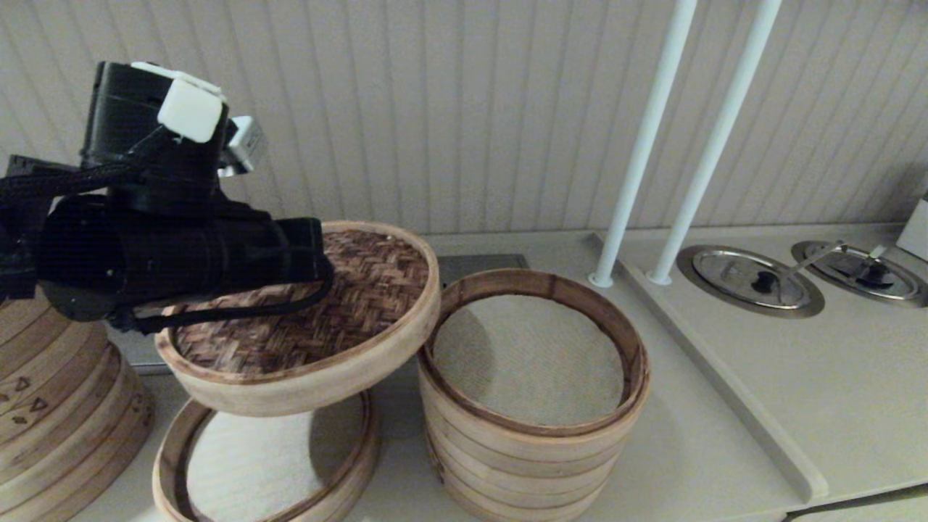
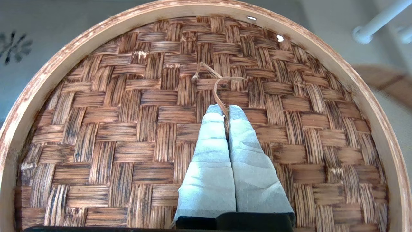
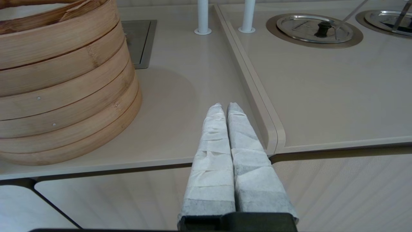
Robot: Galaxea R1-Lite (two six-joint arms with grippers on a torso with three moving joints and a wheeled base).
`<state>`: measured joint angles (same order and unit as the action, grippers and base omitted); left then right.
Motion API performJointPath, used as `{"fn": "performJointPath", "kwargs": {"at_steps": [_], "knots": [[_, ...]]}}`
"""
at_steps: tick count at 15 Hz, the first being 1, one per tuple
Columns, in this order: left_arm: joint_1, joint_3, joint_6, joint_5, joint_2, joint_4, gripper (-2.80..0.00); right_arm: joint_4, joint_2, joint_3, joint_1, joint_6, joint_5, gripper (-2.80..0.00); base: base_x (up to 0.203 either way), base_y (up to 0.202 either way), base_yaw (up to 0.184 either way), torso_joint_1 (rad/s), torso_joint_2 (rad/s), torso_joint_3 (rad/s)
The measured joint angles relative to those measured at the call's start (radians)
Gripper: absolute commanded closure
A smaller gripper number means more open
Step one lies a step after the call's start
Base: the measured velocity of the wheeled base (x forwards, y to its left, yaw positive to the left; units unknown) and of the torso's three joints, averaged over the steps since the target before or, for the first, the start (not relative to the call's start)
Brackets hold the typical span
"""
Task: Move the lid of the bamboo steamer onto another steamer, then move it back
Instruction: Put the steamer
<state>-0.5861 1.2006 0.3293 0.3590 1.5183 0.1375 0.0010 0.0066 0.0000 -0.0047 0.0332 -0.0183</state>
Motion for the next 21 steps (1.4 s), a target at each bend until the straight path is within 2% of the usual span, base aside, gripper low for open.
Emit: {"fn": "performJointPath", "kwargs": {"at_steps": [4, 8, 13, 18, 21], "knots": [[0.092, -0.156, -0.015, -0.067, -0.092, -0.059, 0.00, 0.000, 0.000, 0.000, 0.001, 0.000, 0.000, 0.00, 0.000, 0.000, 0.000, 0.000, 0.00, 0.000], [0.137, -0.315, -0.019, -0.112, -0.127, -0.163, 0.00, 0.000, 0.000, 0.000, 0.000, 0.000, 0.000, 0.00, 0.000, 0.000, 0.000, 0.000, 0.00, 0.000], [0.145, -0.472, -0.022, -0.127, -0.109, -0.309, 0.00, 0.000, 0.000, 0.000, -0.001, 0.000, 0.000, 0.00, 0.000, 0.000, 0.000, 0.000, 0.00, 0.000], [0.146, -0.537, -0.017, -0.129, -0.082, -0.377, 0.00, 0.000, 0.000, 0.000, 0.000, 0.000, 0.000, 0.00, 0.000, 0.000, 0.000, 0.000, 0.00, 0.000], [0.156, -0.587, -0.019, -0.130, -0.062, -0.459, 0.00, 0.000, 0.000, 0.000, 0.001, 0.000, 0.000, 0.00, 0.000, 0.000, 0.000, 0.000, 0.00, 0.000]]}}
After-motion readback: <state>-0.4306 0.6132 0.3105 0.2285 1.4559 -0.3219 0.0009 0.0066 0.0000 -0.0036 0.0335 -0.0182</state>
